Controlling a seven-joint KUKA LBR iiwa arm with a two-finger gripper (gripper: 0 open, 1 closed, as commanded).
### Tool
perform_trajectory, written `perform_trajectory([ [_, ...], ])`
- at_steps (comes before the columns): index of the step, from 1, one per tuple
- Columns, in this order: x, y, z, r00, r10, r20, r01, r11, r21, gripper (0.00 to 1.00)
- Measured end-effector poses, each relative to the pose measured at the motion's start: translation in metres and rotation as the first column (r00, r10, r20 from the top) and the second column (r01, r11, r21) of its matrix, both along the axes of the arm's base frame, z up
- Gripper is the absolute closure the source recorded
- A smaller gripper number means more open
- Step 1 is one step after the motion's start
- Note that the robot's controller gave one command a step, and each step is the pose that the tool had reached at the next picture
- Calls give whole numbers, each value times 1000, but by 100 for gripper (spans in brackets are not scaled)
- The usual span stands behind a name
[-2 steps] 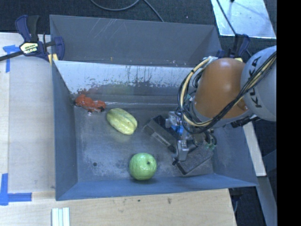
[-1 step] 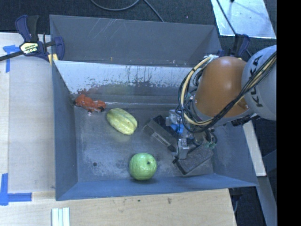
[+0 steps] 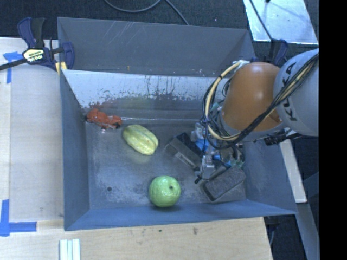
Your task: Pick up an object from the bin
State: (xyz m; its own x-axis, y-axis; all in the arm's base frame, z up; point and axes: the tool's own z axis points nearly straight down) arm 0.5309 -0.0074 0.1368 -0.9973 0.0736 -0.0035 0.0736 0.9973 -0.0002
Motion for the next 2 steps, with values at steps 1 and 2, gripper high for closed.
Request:
perform_trajectory([
  [1,18,-1,-32,985,-174,0,174,985,1,0],
  [2,33,-21,-57,991,-137,3,137,991,0,100],
])
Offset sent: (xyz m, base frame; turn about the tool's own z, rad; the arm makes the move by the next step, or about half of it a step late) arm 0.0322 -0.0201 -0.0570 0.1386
